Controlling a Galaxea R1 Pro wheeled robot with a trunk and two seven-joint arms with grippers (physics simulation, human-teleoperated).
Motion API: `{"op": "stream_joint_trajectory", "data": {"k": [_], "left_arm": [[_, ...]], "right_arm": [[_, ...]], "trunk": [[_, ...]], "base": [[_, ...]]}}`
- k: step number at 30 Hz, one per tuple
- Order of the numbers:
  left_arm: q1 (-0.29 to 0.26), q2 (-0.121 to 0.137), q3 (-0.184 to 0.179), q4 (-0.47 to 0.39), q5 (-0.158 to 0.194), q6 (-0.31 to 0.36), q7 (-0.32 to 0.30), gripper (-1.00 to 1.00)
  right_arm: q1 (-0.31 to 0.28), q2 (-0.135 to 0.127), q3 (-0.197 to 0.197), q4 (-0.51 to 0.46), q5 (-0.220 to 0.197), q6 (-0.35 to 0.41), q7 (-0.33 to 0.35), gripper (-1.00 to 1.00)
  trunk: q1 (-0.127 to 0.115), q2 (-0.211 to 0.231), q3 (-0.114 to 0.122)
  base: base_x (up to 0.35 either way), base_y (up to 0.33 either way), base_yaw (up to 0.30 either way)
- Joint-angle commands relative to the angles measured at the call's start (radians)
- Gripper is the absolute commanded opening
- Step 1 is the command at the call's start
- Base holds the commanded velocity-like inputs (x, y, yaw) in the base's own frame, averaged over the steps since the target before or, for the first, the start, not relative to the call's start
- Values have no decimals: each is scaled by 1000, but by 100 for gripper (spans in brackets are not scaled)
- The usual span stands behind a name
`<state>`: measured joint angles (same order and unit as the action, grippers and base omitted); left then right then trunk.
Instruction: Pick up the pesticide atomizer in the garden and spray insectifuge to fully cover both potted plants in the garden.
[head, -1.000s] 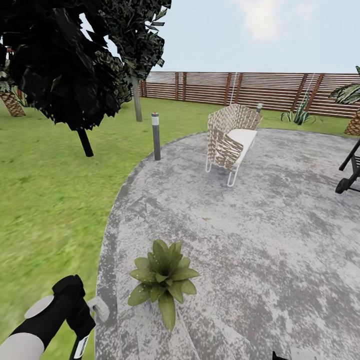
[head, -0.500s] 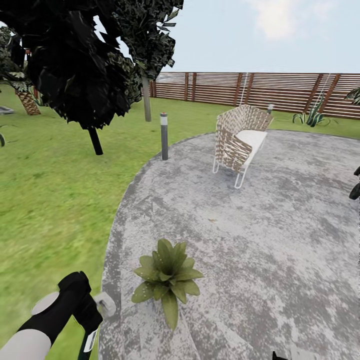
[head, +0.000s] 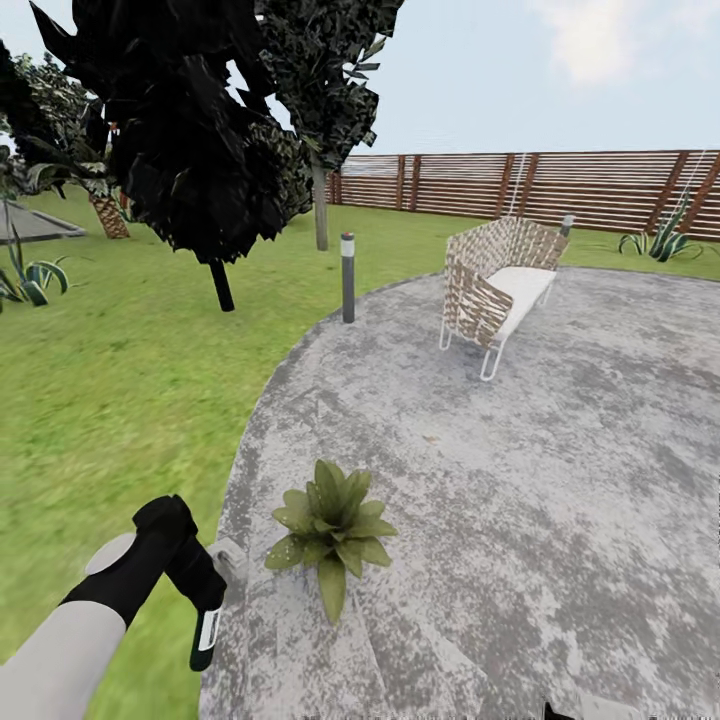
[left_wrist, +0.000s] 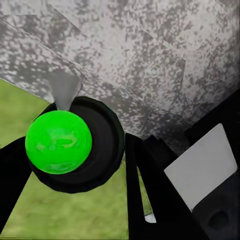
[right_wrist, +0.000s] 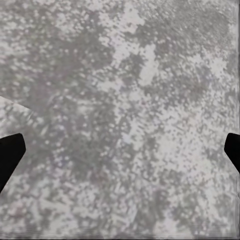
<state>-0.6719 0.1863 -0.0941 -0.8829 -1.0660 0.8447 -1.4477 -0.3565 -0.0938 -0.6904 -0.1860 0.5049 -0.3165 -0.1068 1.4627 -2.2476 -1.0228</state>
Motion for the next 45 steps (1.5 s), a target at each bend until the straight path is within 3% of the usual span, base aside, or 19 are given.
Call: {"op": "stream_joint_trajectory", "data": {"k": [1,5,6,11,22,28,36,45], "left_arm": [[-11,1,-2,-1,-18,16,-24,-100],[-40,-3,-3,-1,-91,24,-110,-100],[-45,-5,-2,-1,-125,26,-123,-100],[-70,-9,-1,-3,-236,26,-123,-100],[-83,-10,-1,-37,-251,25,-123,-100],[-88,-13,-1,-40,-283,26,-123,-100],[-97,-14,-1,-39,-286,27,-123,-100],[-104,-14,0,-39,-287,27,-123,-100]], "right_arm": [[-1,0,-6,2,11,-4,-4,100],[-1,-5,-6,2,11,-3,-4,100],[-1,-5,-6,2,12,-4,-4,100],[-1,-6,-6,2,12,-3,-4,100],[-1,-2,-6,2,11,-4,-4,100],[-1,0,-6,2,11,-4,-4,100],[-1,0,-6,2,11,-4,-4,100],[-1,0,-6,2,11,-4,-4,100]], "trunk": [[-1,0,-1],[-1,0,-1],[-1,0,-1],[-1,0,-1],[-1,0,-1],[-1,0,-1],[-1,0,-1],[-1,0,-1]], "base": [[-272,-184,53],[-166,-166,17],[61,-120,4],[220,-116,1],[273,-68,32],[-98,-258,261],[-139,-262,271],[-9,-271,42]]}}
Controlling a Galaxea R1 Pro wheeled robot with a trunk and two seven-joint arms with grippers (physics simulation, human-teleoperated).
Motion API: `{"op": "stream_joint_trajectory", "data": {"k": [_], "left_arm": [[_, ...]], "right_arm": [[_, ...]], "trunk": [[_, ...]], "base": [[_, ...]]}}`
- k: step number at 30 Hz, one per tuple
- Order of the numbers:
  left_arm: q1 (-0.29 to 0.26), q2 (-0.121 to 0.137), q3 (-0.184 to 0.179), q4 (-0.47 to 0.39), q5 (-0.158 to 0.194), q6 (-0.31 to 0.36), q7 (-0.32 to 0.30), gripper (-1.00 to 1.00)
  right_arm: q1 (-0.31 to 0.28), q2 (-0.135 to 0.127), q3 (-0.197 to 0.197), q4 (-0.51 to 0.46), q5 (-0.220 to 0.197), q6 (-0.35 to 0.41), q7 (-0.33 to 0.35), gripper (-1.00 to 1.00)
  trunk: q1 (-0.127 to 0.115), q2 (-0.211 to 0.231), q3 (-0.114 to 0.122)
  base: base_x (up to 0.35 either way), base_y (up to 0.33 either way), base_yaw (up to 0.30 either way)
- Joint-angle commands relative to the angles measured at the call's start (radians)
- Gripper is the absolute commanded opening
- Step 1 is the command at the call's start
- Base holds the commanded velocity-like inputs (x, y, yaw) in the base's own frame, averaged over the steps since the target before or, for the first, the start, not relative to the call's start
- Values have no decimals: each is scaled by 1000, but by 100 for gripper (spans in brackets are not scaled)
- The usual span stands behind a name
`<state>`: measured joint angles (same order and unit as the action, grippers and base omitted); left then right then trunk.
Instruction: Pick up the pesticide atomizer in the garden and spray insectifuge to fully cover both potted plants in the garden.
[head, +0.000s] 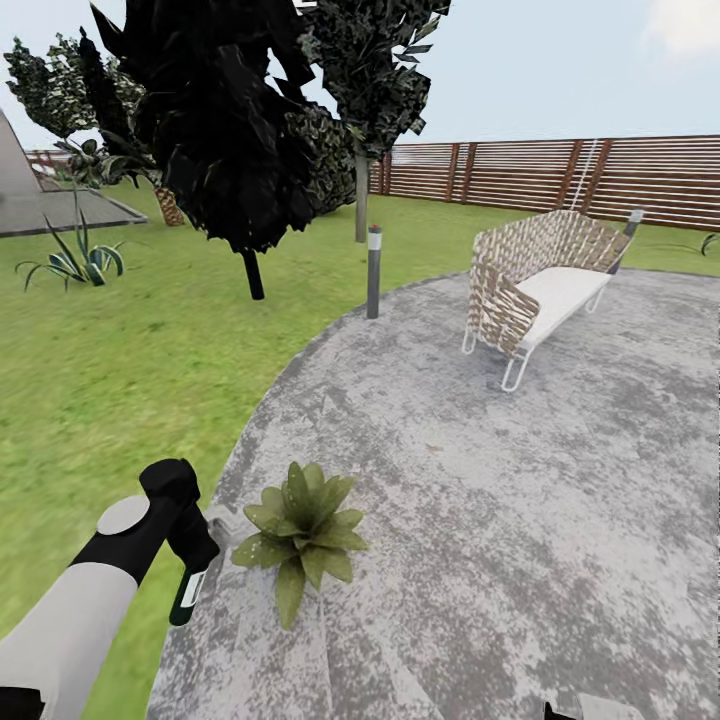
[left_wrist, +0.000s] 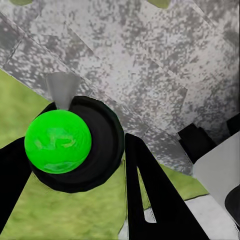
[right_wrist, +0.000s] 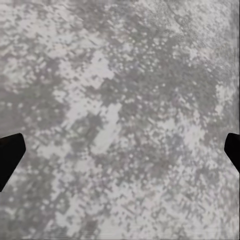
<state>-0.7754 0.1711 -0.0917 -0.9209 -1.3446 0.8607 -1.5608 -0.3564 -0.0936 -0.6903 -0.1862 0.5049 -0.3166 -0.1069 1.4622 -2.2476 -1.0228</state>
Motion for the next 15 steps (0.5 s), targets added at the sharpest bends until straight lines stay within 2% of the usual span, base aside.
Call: {"op": "stream_joint_trajectory", "data": {"k": [1,5,15], "left_arm": [[-1,1,-3,-1,-8,11,-10,-100],[-1,1,-3,-1,-8,11,-10,-100],[9,4,-1,0,-7,11,-10,-100]], "right_arm": [[-1,0,-6,2,10,-4,-4,100],[-1,0,-6,2,10,-4,-4,100],[-1,0,-6,2,10,-4,-4,100]], "trunk": [[0,0,-1],[0,0,-1],[0,0,-1]], "base": [[0,-271,60],[0,-272,187],[0,-272,274]]}}
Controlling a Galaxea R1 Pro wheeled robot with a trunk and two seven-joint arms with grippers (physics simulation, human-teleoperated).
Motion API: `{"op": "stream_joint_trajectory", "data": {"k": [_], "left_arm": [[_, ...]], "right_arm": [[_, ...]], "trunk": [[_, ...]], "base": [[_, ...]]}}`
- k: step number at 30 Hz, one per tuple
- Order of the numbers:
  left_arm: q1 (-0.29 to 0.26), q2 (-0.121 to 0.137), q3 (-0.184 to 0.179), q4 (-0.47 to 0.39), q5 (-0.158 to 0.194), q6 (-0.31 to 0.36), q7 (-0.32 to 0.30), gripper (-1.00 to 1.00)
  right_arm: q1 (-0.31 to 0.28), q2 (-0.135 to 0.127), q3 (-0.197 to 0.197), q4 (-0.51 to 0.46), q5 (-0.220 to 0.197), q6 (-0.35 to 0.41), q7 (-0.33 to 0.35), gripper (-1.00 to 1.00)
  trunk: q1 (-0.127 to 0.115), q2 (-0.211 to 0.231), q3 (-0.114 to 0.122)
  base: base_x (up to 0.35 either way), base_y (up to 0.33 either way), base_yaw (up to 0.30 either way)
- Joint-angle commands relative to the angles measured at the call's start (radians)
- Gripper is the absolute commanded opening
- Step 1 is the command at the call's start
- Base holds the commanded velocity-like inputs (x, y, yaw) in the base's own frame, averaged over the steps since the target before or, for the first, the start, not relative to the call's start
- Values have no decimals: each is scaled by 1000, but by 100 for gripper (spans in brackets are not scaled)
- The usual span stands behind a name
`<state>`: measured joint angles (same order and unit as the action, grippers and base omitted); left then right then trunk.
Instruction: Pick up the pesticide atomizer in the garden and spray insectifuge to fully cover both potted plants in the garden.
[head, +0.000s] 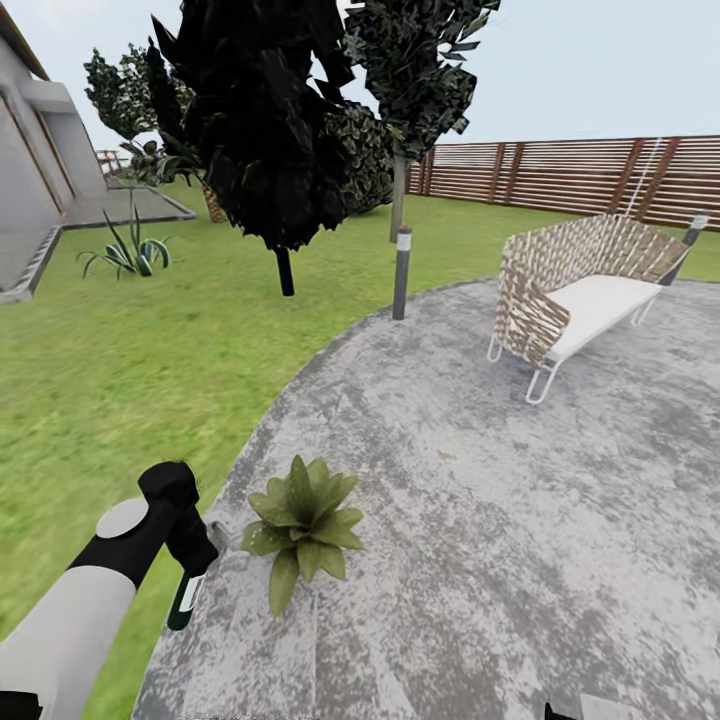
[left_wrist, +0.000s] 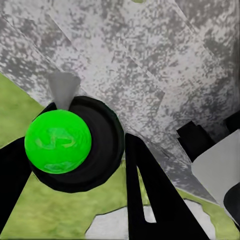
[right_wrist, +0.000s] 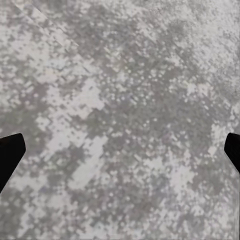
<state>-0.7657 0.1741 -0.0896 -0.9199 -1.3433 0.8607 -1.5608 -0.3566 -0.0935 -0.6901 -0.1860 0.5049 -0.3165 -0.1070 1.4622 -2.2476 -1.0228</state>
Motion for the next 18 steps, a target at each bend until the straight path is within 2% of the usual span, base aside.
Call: {"op": "stream_joint_trajectory", "data": {"k": [1,7,13,16,18], "left_arm": [[1,1,-3,0,-9,11,-10,-100],[6,13,1,9,-9,11,-10,-100],[8,16,-3,14,-10,10,-10,-100],[14,16,-5,16,-10,9,-10,-100],[45,15,-4,17,-11,9,-10,-100]], "right_arm": [[-1,0,-6,2,11,-4,-3,100],[-1,0,-6,2,11,-4,-3,100],[-1,0,-6,2,11,-4,-3,100],[-1,0,-8,2,11,-4,-3,100],[-1,-4,-8,2,11,-5,-4,100]], "trunk": [[0,0,-1],[0,0,-1],[0,0,-1],[0,0,-1],[0,0,-1]], "base": [[0,-272,278],[67,-238,278],[214,-35,269],[45,-3,94],[9,-1,20]]}}
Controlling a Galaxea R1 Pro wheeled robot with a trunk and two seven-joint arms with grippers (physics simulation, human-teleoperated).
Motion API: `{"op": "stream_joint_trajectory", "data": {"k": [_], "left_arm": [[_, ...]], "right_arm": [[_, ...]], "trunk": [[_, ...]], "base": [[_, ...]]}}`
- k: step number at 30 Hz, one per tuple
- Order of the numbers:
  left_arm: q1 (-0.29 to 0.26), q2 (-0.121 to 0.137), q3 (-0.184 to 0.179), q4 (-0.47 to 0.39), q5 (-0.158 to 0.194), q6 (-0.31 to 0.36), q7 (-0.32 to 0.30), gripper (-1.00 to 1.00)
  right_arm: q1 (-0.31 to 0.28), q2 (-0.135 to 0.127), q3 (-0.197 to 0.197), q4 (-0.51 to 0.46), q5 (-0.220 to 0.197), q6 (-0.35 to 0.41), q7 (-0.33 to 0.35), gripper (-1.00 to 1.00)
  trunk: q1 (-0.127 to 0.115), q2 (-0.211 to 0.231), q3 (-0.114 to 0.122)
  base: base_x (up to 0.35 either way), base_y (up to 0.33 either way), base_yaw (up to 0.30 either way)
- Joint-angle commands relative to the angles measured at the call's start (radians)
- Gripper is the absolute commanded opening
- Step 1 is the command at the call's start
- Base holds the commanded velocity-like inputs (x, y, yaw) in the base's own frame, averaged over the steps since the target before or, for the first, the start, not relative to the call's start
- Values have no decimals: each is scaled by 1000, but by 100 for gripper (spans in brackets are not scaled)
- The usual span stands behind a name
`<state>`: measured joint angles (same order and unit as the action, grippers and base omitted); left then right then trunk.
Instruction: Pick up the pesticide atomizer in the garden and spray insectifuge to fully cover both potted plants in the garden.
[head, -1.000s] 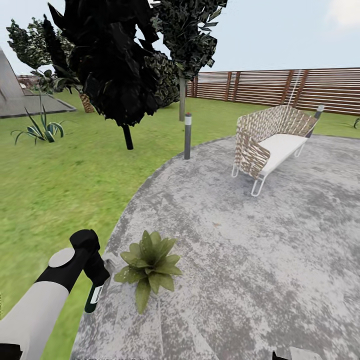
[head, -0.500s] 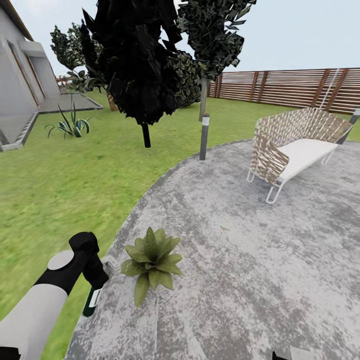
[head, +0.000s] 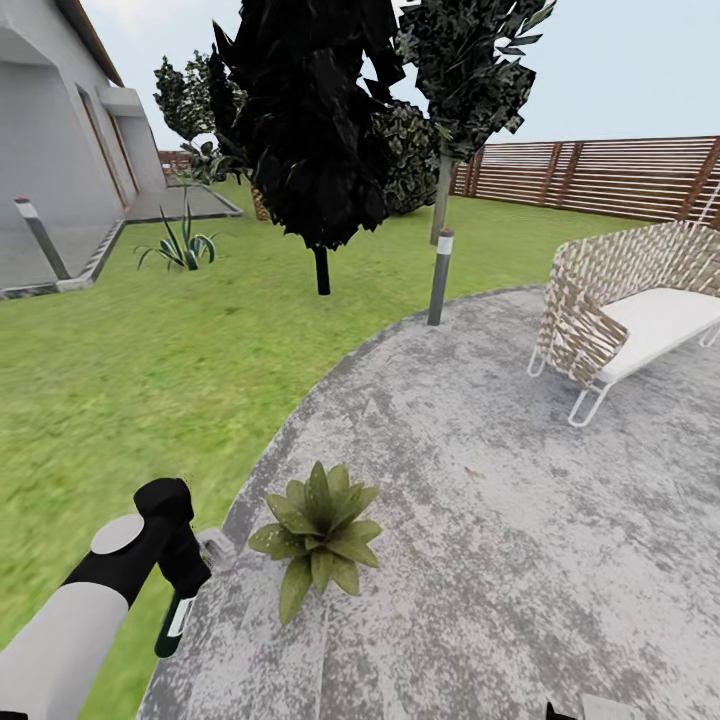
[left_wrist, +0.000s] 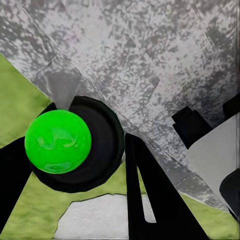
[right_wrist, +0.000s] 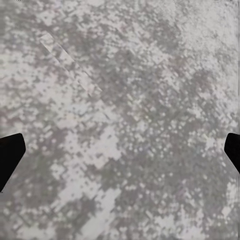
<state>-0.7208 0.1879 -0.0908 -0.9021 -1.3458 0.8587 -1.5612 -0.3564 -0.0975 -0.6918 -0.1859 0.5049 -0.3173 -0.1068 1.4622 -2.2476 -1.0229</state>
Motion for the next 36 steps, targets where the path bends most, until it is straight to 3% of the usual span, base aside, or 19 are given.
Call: {"op": "stream_joint_trajectory", "data": {"k": [1,16,26,36], "left_arm": [[9,-1,-4,-1,-8,11,-10,-100],[31,4,5,0,-7,11,-10,-100],[30,-2,32,-1,-7,19,-10,-100],[30,-6,34,-1,-7,20,-10,-100]], "right_arm": [[-1,-1,-6,2,11,-4,-4,100],[-1,0,-5,2,11,-4,-4,100],[-1,2,-5,2,11,-4,-4,100],[-1,2,-5,2,11,-3,-4,100]], "trunk": [[0,0,-1],[0,0,-1],[0,0,-1],[0,0,-1]], "base": [[4,0,8],[0,-48,18],[23,-264,261],[68,-266,277]]}}
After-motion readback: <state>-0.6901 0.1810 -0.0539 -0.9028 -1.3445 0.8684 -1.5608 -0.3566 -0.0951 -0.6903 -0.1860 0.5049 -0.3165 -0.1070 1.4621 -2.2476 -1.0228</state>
